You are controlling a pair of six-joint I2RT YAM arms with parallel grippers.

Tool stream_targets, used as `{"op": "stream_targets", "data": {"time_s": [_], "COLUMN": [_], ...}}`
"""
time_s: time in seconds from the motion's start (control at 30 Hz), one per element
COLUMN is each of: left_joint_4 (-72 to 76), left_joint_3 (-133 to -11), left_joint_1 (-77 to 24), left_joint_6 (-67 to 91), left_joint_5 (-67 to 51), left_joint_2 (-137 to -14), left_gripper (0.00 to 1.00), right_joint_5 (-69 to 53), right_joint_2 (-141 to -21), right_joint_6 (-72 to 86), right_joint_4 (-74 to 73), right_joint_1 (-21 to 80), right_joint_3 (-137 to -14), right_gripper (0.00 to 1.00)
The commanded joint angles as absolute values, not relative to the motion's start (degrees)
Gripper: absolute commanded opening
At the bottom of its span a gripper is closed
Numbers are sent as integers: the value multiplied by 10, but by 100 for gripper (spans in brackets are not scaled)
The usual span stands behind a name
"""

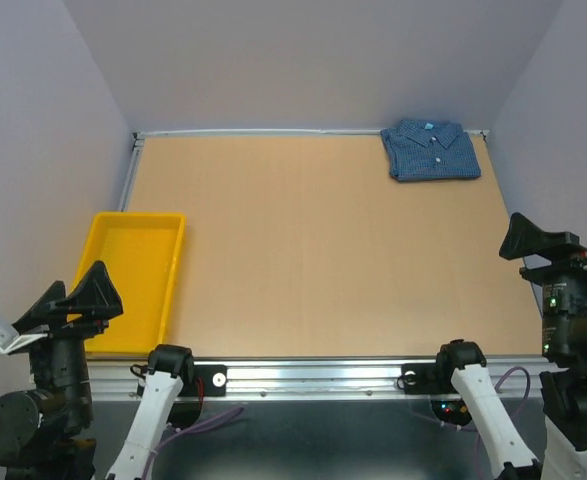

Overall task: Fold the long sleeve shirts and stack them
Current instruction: Neatly place the folded shirt to the corner

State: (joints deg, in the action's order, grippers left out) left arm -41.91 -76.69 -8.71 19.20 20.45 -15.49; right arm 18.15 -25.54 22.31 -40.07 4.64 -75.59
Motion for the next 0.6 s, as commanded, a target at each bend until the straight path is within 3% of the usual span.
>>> {"op": "stream_targets", "data": {"time_s": [0.0,0.57], "left_joint_4": [-396,-286], "left_joint_3": [-723,-629], "left_joint_1": [-99,-112], "left_joint_6": [198,189], "left_joint_5": [257,277], "left_joint_2": [-110,-29], "left_gripper": [99,99], "right_joint_5": [214,180], "right_joint_2": [-212,-163], "right_joint_6": [174,137], "right_joint_4": [-404,-323], "right_joint_1": [52,52], "right_joint_3": [-706,-636], "right_gripper": [100,100]}}
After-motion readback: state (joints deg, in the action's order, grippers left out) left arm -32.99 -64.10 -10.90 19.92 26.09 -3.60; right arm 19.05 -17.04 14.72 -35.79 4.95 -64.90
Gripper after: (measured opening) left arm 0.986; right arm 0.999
